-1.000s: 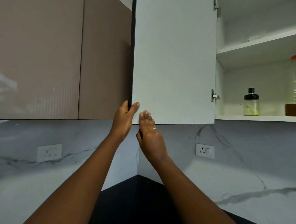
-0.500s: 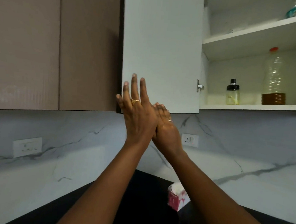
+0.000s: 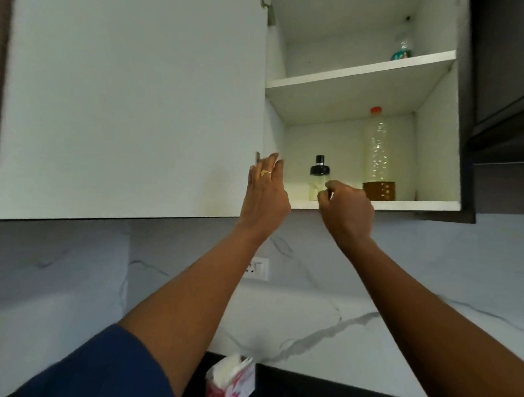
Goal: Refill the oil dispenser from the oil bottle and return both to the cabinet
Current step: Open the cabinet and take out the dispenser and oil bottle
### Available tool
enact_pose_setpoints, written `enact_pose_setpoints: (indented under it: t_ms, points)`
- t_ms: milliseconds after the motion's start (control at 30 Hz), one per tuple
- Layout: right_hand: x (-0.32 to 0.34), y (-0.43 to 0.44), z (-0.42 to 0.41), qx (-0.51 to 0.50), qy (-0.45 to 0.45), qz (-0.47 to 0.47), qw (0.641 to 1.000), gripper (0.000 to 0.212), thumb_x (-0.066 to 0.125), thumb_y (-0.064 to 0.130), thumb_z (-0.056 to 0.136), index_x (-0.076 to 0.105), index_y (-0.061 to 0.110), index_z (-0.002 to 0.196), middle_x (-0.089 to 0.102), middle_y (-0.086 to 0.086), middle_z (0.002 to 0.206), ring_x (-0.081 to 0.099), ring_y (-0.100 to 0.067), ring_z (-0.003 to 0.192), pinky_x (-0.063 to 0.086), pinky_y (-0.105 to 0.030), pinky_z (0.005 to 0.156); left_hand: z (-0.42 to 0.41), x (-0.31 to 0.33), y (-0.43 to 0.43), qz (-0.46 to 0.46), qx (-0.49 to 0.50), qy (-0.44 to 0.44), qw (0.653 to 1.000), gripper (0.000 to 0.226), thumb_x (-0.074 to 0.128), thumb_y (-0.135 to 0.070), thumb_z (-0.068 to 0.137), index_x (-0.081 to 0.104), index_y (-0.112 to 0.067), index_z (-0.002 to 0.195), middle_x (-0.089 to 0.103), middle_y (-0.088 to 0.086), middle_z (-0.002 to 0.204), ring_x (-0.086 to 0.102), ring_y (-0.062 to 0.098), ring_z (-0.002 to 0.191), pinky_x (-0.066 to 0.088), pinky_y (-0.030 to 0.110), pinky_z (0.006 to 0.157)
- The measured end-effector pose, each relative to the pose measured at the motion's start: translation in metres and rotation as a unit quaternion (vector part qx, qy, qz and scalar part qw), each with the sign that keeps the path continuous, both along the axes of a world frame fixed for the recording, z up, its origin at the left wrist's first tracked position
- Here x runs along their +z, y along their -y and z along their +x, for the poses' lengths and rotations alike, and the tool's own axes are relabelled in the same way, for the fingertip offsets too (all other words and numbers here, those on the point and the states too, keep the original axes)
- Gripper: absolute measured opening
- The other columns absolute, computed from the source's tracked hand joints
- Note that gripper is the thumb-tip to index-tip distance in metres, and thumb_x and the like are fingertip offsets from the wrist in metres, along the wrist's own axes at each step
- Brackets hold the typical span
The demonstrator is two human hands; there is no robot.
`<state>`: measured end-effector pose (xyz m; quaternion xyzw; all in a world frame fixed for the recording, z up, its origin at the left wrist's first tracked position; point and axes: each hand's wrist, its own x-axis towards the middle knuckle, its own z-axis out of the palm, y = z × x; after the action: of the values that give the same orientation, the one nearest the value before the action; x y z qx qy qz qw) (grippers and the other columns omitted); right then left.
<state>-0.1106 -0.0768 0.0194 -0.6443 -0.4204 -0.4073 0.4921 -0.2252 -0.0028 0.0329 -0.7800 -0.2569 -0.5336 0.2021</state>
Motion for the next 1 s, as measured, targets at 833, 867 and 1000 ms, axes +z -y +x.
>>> enact_pose_setpoints:
  t_ms: [833, 867, 1000]
  points:
    - [0.113, -0.100, 0.263, 0.143, -0.285, -0.025, 0.948, 0.104, 0.080, 0.052, 0.060, 0.023, 0.009, 0.136, 0.041, -0.016, 0.135, 0.041, -0.036, 0.124, 0.040, -0.047, 0.099, 0.216, 0.077, -0.135, -0.523, -0.220, 0.047, 0.822, 0.068, 0.075, -0.028, 0.077, 0.042, -0.001, 0.131, 0.043, 0.015, 0.140, 0.037, 0.028, 0.132, 0.030, 0.034, 0.105]
    - [0.114, -0.103, 0.263, 0.147, -0.291, -0.023, 0.945, 0.104, 0.081, 0.050, 0.060, 0.023, 0.009, 0.136, 0.042, -0.015, 0.135, 0.042, -0.036, 0.124, 0.040, -0.046, 0.098, 0.218, 0.076, -0.133, -0.528, -0.227, 0.051, 0.817, 0.064, 0.072, -0.026, 0.081, 0.042, -0.001, 0.131, 0.044, 0.015, 0.140, 0.037, 0.028, 0.133, 0.029, 0.034, 0.105]
    - [0.118, -0.109, 0.263, 0.158, -0.301, -0.013, 0.940, 0.099, 0.084, 0.039, 0.060, 0.024, 0.008, 0.132, 0.044, -0.016, 0.131, 0.046, -0.036, 0.120, 0.042, -0.046, 0.098, 0.226, 0.070, -0.137, -0.537, -0.240, 0.060, 0.807, 0.055, 0.068, -0.021, 0.084, 0.044, -0.002, 0.129, 0.049, 0.014, 0.113, 0.047, 0.029, 0.117, 0.034, 0.033, 0.092]
